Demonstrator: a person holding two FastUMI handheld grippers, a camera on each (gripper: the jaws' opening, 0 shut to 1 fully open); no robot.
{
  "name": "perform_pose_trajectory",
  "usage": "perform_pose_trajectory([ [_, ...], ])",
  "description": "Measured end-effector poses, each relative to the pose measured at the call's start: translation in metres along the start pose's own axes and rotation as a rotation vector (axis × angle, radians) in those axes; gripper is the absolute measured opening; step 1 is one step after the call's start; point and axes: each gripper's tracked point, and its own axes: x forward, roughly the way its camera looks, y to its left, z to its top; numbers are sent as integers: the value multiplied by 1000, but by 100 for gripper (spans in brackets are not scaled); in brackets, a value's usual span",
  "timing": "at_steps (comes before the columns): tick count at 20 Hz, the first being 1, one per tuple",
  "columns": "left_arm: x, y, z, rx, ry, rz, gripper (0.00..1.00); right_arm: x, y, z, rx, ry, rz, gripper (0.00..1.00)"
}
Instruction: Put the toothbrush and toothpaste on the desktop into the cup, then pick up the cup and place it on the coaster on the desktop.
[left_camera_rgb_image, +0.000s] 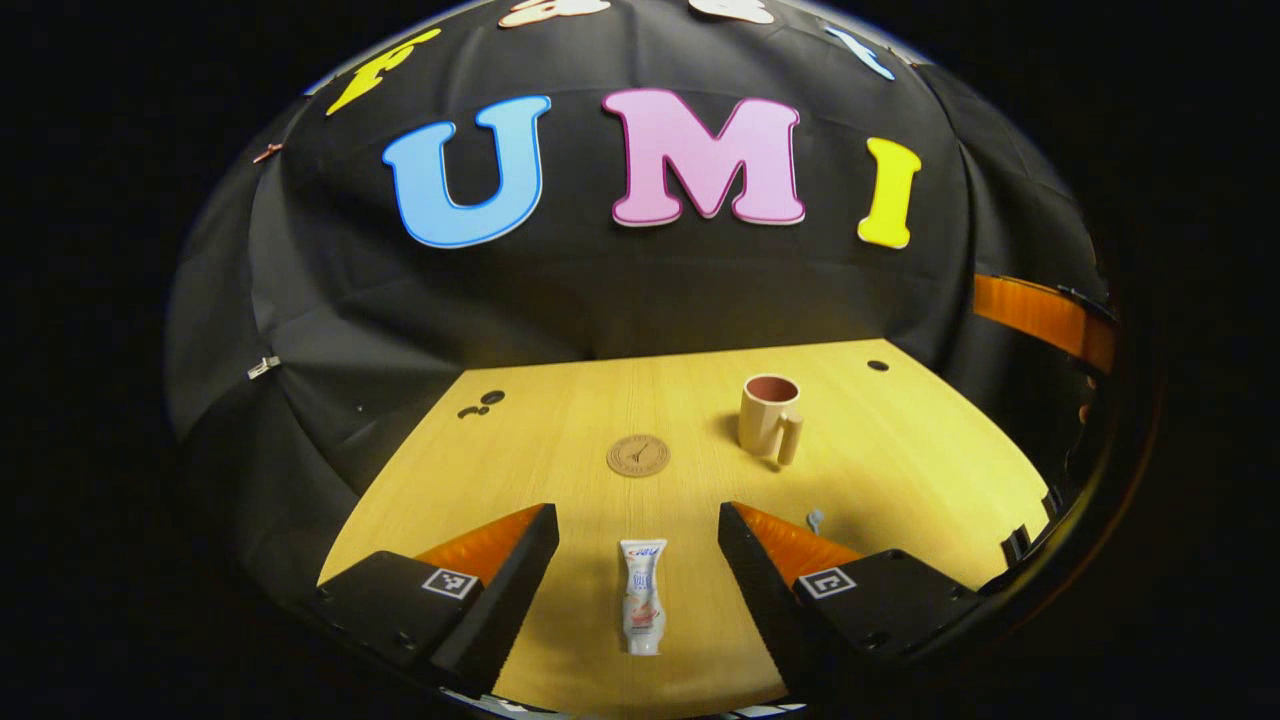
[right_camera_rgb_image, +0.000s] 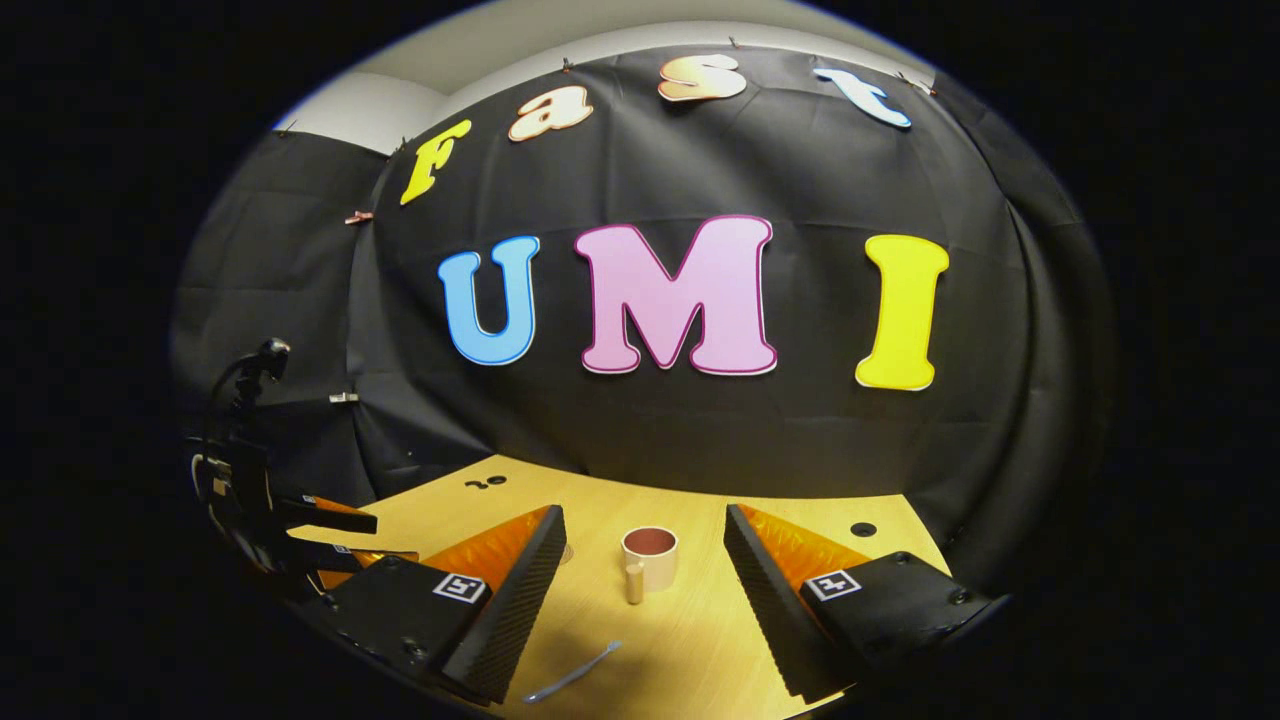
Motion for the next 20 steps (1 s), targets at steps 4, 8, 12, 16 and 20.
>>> perform_pose_trajectory([
  [4,30,1,-33,19,101,-5,100,12,-8,-21,25,51,17,99],
  [8,52,-2,-64,40,194,-28,100,20,-7,-45,24,115,42,99],
  [12,74,-1,-97,52,298,-28,100,24,-10,-74,48,186,48,94],
  [16,86,3,-118,58,368,-25,99,23,-7,-107,41,279,59,99],
  [20,93,6,-131,27,425,-27,98,25,1,-123,74,326,96,99],
])
